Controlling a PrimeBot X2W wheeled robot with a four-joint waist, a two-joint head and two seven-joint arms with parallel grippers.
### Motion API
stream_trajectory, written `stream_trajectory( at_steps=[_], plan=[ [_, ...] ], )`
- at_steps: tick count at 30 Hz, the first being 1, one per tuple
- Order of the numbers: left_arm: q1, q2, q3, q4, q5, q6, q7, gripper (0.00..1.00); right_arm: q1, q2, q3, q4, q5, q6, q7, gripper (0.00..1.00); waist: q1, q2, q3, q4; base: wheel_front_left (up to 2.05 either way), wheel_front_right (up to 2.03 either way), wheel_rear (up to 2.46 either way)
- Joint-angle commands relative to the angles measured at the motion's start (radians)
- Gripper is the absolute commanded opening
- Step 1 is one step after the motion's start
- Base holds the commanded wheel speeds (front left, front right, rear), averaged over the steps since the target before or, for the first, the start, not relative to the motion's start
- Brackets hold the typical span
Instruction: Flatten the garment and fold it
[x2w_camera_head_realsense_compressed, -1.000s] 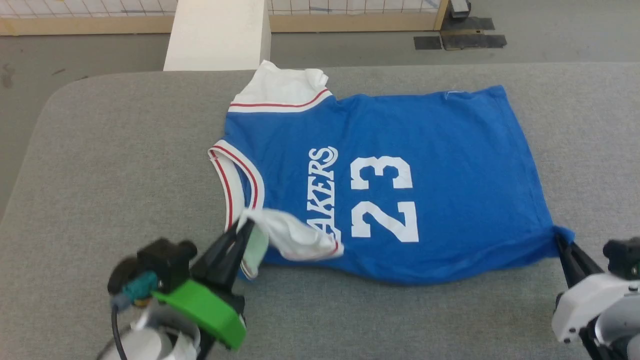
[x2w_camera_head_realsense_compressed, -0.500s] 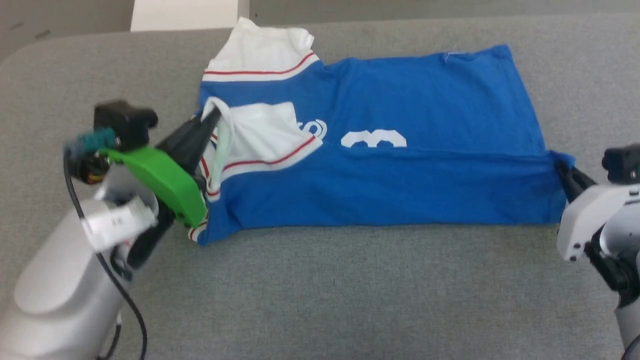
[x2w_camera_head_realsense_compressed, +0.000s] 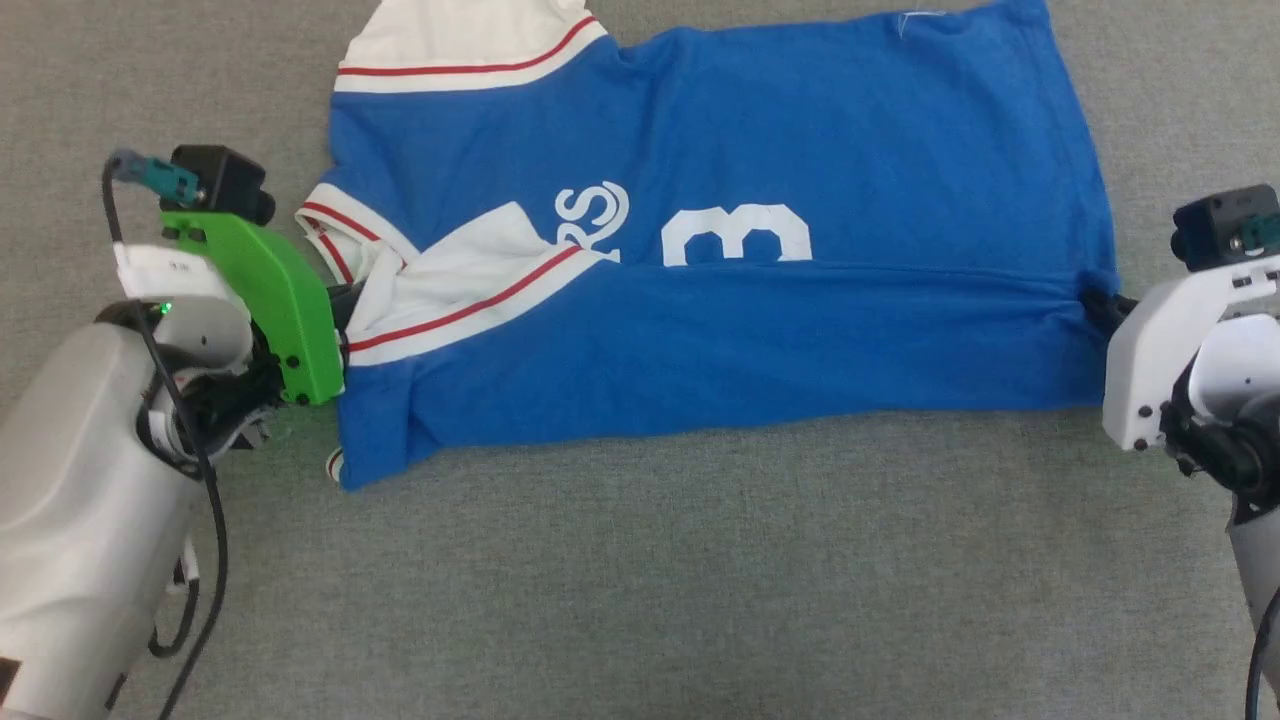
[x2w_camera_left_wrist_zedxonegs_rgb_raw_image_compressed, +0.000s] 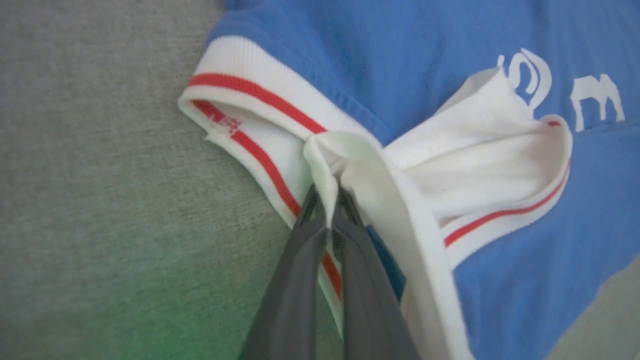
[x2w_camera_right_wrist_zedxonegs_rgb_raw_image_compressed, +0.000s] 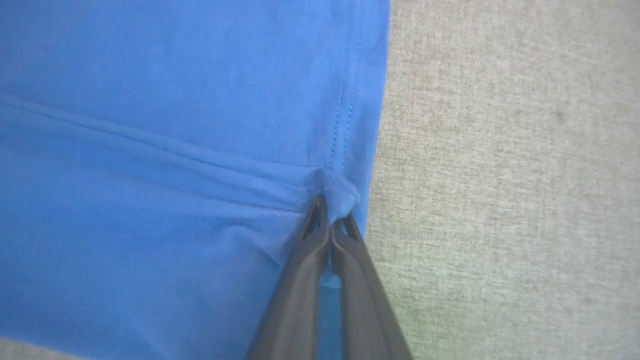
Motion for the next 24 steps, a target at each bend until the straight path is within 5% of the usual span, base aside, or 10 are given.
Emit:
stream_trajectory(
  at_steps=[1,4,5,6,8,9,10,14,19,24],
  plan=[
    [0.023,0.000,-0.021,0.025,-0.011,0.023,0.050,0.00,-0.007,-0.001,0.012,0.023,0.009,-0.002,0.031,0.00,0.0000,0.0062,0.014,-0.007,0.00,0.00,0.00],
    [0.032,-0.001,-0.020,0.009,-0.035,0.059,0.100,0.00,-0.023,0.001,0.016,0.029,0.024,-0.002,0.084,0.00,0.0000,0.0062,0.017,-0.005,0.00,0.00,0.00],
    [0.034,-0.002,-0.017,0.001,-0.035,0.066,0.094,0.38,-0.025,0.003,0.013,0.027,0.027,-0.002,0.091,0.00,0.0000,0.0062,0.015,-0.003,0.00,0.00,0.00],
    [0.037,-0.004,-0.013,-0.010,-0.029,0.073,0.076,1.00,-0.024,0.006,0.007,0.023,0.028,-0.002,0.091,0.00,0.0000,0.0062,0.010,-0.001,0.00,0.00,0.00],
    [0.046,-0.005,-0.007,-0.029,-0.003,0.075,0.013,1.00,-0.016,0.012,-0.002,0.010,0.029,-0.002,0.071,0.50,0.0000,0.0062,-0.003,0.001,0.00,0.00,0.00],
    [0.052,-0.006,-0.001,-0.037,0.015,0.074,-0.033,1.00,-0.010,0.016,-0.006,0.002,0.029,-0.002,0.052,0.93,0.0000,0.0062,-0.013,0.002,0.00,0.00,0.00],
    [0.061,-0.007,0.006,-0.047,0.042,0.069,-0.102,1.00,0.001,0.022,-0.017,-0.009,0.029,-0.002,0.019,1.00,0.0000,0.0062,-0.025,0.003,0.00,0.00,0.00],
    [0.117,-0.017,0.030,-0.074,0.158,0.089,-0.384,1.00,0.067,0.055,-0.056,-0.060,0.040,-0.002,-0.145,1.00,0.0000,0.0062,-0.080,0.011,0.00,0.00,0.00],
    [0.240,-0.071,0.070,-0.119,0.240,0.169,-0.691,1.00,0.188,0.100,-0.092,-0.136,0.035,-0.002,-0.399,1.00,0.0000,0.0062,-0.157,0.022,0.00,0.00,0.00],
    [0.364,-0.127,0.096,-0.187,0.263,0.247,-0.827,1.00,0.296,0.168,-0.113,-0.194,0.005,-0.002,-0.611,1.00,0.0000,0.0062,-0.219,0.025,0.00,0.00,0.00]
  ],
)
